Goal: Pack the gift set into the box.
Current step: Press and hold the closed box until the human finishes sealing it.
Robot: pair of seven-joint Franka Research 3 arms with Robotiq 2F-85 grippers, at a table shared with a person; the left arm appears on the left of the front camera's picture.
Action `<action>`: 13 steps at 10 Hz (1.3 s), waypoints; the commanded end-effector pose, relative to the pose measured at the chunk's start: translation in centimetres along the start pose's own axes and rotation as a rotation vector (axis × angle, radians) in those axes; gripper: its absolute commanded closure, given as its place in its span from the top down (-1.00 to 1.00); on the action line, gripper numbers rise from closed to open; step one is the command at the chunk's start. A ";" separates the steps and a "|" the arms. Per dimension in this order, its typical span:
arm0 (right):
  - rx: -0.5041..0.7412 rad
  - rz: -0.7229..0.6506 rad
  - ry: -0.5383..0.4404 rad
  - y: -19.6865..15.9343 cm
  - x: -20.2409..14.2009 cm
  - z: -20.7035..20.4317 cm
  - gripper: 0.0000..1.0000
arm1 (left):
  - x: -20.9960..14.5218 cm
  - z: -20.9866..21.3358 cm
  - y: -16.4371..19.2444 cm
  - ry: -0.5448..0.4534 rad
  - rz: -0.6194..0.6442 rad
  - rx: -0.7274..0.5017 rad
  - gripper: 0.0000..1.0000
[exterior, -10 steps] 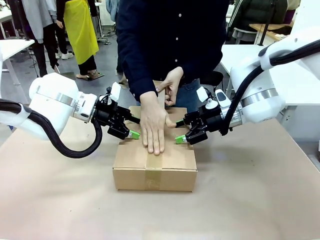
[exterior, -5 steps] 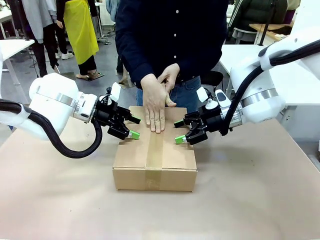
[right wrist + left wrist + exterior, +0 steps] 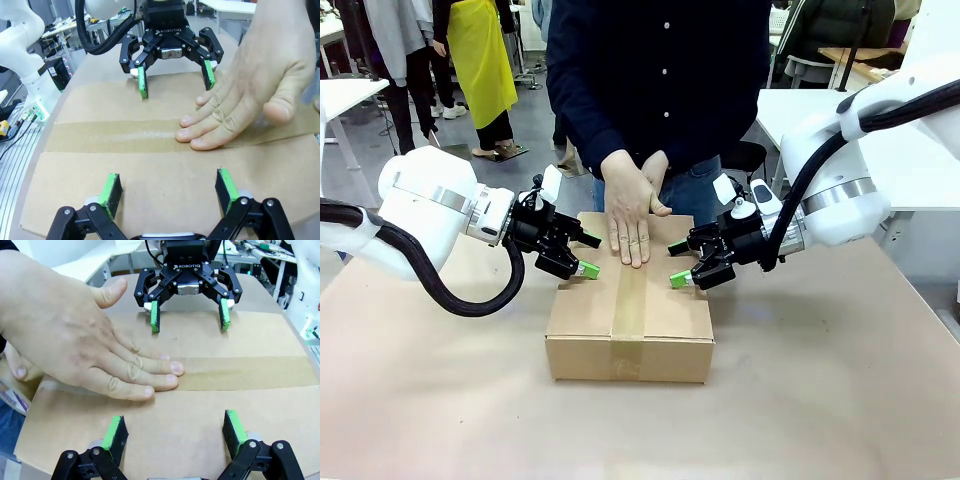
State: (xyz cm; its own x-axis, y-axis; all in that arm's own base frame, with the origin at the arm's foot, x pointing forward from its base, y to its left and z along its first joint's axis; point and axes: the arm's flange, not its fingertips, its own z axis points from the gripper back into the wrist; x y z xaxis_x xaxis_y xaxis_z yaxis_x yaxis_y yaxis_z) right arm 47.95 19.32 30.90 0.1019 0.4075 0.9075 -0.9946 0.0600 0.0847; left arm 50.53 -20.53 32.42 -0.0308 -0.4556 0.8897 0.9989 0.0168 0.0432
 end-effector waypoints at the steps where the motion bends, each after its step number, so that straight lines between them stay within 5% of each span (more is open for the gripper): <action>1: -0.003 0.000 0.004 0.0 -0.1 0.0 1.00 | -0.1 -0.1 -0.1 0.001 -0.005 -0.003 1.00; 13: -0.003 0.000 0.004 0.0 -0.1 0.0 1.00 | -0.1 -0.1 -0.1 0.001 -0.005 -0.003 1.00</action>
State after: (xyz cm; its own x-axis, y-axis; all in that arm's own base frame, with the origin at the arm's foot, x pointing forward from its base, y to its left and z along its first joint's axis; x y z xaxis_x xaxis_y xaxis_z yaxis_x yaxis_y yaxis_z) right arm 47.96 19.34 30.98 0.1004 0.4068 0.9080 -0.9947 0.0594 0.0834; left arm 50.56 -20.57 32.53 -0.0329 -0.4550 0.8899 0.9988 0.0163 0.0453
